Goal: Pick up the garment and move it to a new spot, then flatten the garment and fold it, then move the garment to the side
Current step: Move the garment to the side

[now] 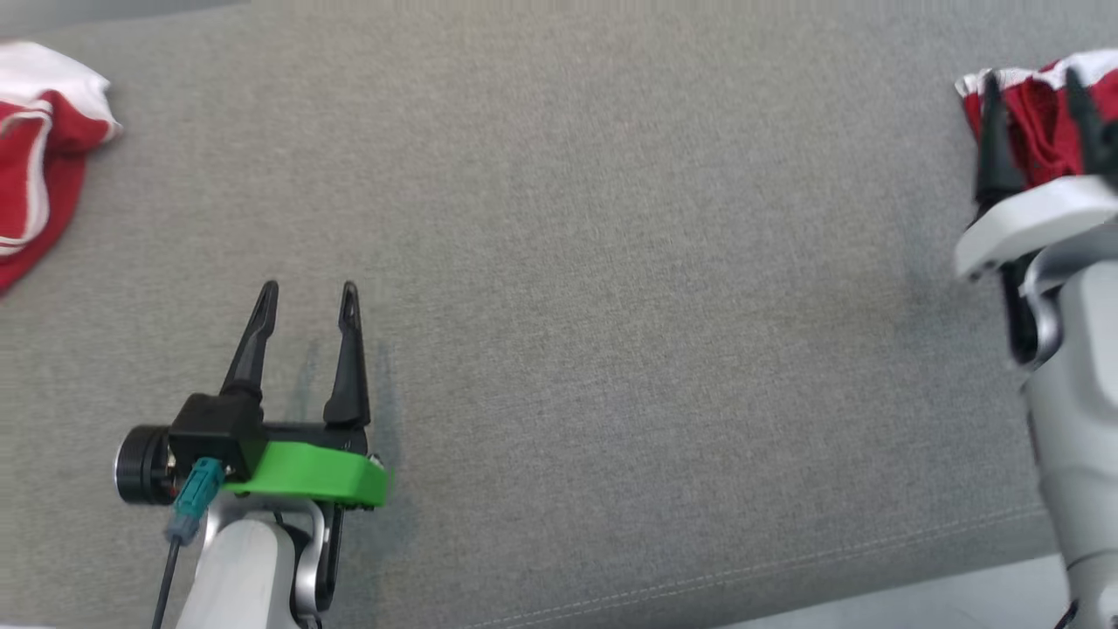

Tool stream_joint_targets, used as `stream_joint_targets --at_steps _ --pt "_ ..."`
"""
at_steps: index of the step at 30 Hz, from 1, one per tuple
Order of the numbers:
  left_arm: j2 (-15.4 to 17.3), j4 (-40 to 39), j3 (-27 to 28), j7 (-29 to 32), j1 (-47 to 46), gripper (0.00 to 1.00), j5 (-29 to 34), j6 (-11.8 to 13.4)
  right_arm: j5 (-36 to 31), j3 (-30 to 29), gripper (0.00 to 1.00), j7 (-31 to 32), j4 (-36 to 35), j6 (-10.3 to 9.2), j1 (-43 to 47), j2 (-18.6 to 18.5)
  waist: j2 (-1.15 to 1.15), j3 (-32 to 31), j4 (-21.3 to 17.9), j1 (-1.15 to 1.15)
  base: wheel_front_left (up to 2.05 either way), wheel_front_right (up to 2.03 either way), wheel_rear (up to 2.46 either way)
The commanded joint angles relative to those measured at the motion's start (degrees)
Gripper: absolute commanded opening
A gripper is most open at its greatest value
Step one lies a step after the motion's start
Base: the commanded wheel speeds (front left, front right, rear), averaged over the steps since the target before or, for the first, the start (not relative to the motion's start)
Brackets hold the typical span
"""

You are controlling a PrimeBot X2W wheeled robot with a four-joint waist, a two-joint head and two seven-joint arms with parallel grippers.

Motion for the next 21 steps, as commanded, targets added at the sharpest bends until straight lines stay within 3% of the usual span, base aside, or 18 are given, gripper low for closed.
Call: stream_joint_targets --at_steps 1,10,21 --pt "-0.29 0.9 0.56 -0.35 1.27 1.0 -0.74 0.52 -0.33 0.6 1.0 -0.18 -1.3 -0.08 2.74 1.07 0.58 -5.71 3.25 0.0 0.0 0.0 0.0" --pt "-0.93 4.61 4.31 -0.42 6.14 1.0 -2.4 1.18 -0.42 2.27 1.0 -0.19 -12.01 -0.08 15.99 9.39 0.58 -12.93 5.6 0.0 0.0 0.0 0.0" --pt "-1.88 5.2 6.22 -0.43 10.83 1.0 -1.76 0.42 1.66 3.27 1.0 -0.01 -22.97 -0.08 31.78 11.71 0.58 -17.01 6.25 0.0 0.0 0.0 0.0"
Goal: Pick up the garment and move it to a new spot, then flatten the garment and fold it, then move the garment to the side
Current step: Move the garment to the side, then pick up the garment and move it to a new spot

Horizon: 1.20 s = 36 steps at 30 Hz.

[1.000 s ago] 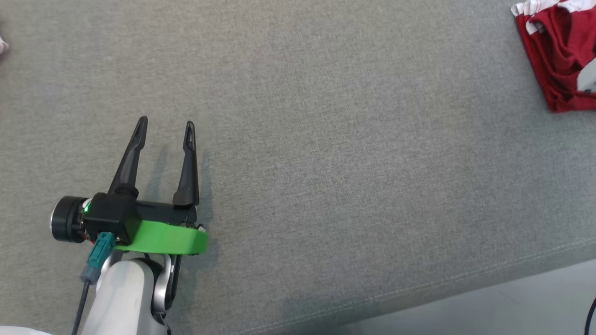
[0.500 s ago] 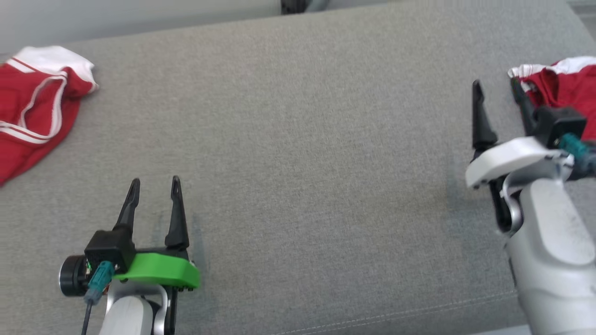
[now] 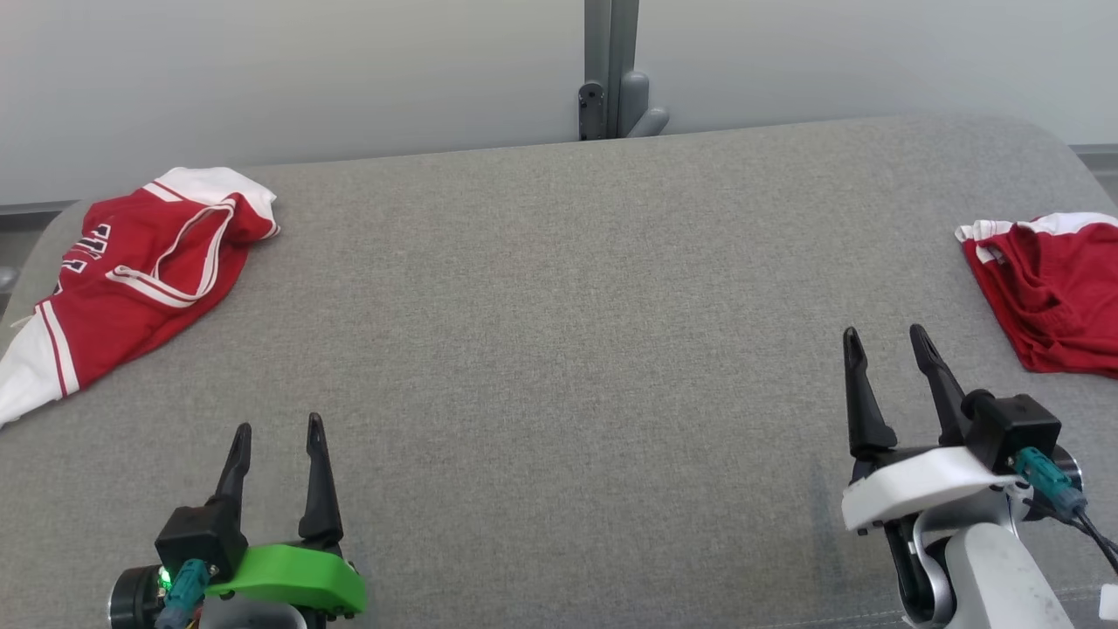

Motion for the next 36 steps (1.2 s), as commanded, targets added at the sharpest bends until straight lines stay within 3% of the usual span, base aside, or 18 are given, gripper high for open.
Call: stream_joint_targets --at_steps 1,14,36 --pt "-0.13 0.19 -0.04 -0.15 0.85 1.0 0.38 -0.07 0.15 0.08 1.0 -0.03 -0.6 -0.08 0.93 -0.03 0.58 -1.13 0.76 0.0 0.0 0.0 0.0" --pt "-0.69 0.37 -1.3 -0.15 2.11 1.0 1.86 0.39 1.89 1.22 1.0 2.01 -7.09 -0.08 9.6 -0.02 0.58 -2.16 1.63 0.0 0.0 0.0 0.0" --pt "-0.93 1.39 -0.9 -0.16 1.58 1.0 1.8 -0.49 2.59 0.76 1.0 2.16 -6.87 -0.08 10.98 -0.01 0.58 -3.1 3.2 0.0 0.0 0.0 0.0"
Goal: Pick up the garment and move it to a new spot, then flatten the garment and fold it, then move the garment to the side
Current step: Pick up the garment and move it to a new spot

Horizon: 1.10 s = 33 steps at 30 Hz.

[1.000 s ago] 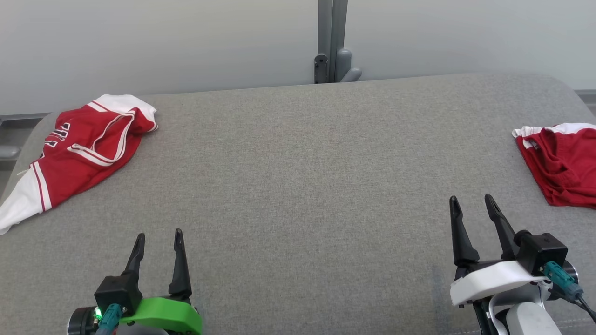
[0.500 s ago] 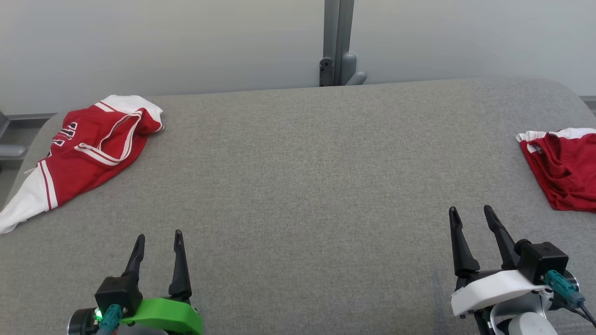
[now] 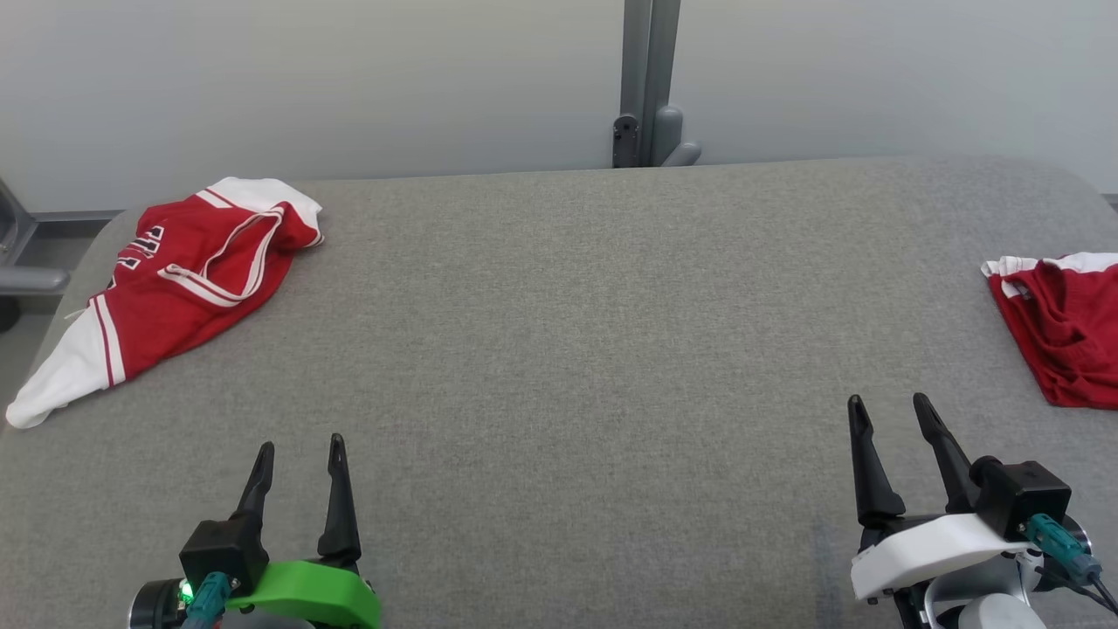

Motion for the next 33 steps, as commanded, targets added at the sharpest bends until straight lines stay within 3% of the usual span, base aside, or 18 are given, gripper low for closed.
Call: stream_joint_targets --at_steps 1,9,20,33 --pt "0.0 0.02 0.1 -0.16 -0.06 1.0 0.3 -0.11 0.34 -0.09 1.0 0.08 0.04 -0.08 0.9 -0.06 0.58 -0.16 0.88 0.0 0.0 0.0 0.0" --pt "0.14 -0.63 0.19 -0.16 -0.69 1.0 0.72 -0.1 0.41 0.22 1.0 -0.03 -0.92 -0.08 1.32 -0.07 0.58 -0.29 8.16 0.0 0.0 0.0 0.0" --pt "1.53 -2.03 1.6 -0.15 0.27 1.0 1.08 0.47 1.6 1.9 1.0 -0.73 -1.66 -0.08 1.45 -0.07 0.58 -0.82 24.9 0.0 0.0 0.0 0.0" --pt "0.45 -9.67 6.43 -0.09 5.92 1.0 -0.52 3.39 1.63 9.97 1.0 -0.2 1.69 -0.07 -6.77 -0.15 0.58 3.09 27.26 0.0 0.0 0.0 0.0"
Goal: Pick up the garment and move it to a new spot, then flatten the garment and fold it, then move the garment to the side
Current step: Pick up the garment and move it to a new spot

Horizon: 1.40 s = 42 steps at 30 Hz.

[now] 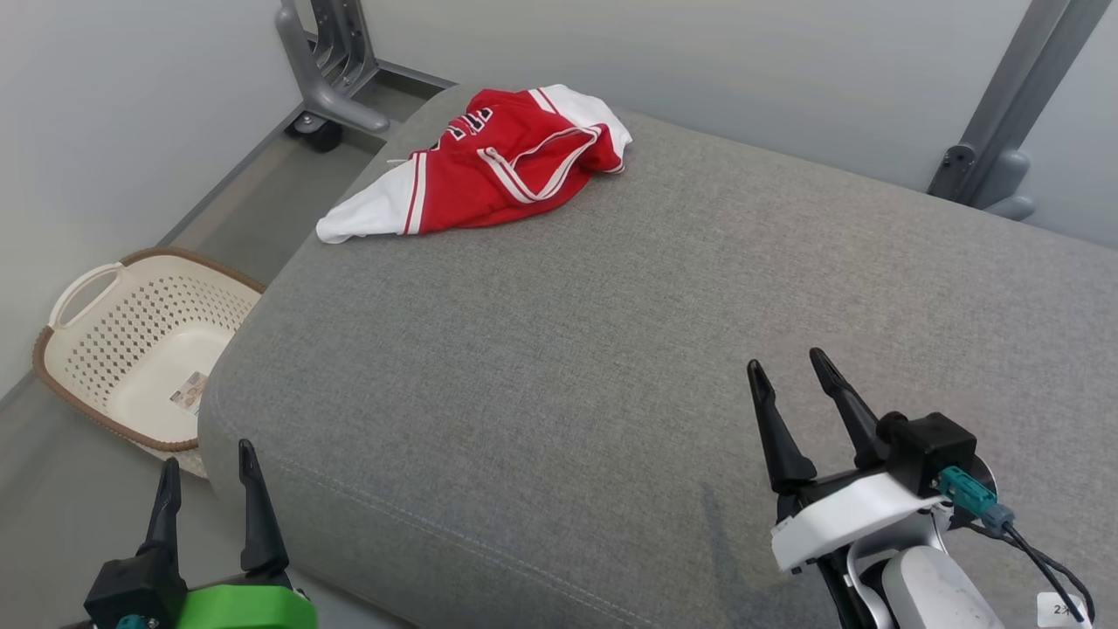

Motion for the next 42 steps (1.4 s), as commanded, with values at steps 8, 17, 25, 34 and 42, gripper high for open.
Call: stream_joint_targets --at_steps 8,17,25,34,42 --pt "-0.51 -0.06 -0.17 0.0 0.82 1.0 0.55 -0.05 -0.22 -0.58 1.0 -0.94 1.62 -0.04 -0.07 -0.22 0.58 0.63 0.62 0.0 0.0 0.0 0.0" --pt "1.41 1.84 -0.96 0.0 -3.46 1.0 1.6 -2.02 -1.29 -3.53 1.0 -0.8 0.21 -0.04 1.85 -0.22 0.58 1.08 0.41 0.0 0.0 0.0 0.0" --pt "6.4 4.11 -2.07 2.36 -17.39 1.0 2.91 -4.67 -3.29 -6.06 1.0 0.98 -4.0 -0.03 2.8 -0.19 0.58 4.31 -1.37 0.0 0.0 0.0 0.0" --pt "13.33 11.06 -3.08 7.84 -35.32 1.0 4.44 -7.66 -7.02 -6.37 1.0 4.81 -11.39 -0.04 -0.45 -0.26 0.58 12.22 -10.92 0.0 0.0 0.0 0.0" --pt "19.89 23.05 -3.76 10.77 -48.95 1.0 3.79 -9.62 -9.26 -5.19 1.0 7.52 -17.2 -0.04 -3.5 -0.22 0.58 21.13 -18.67 0.0 0.0 0.0 0.0"
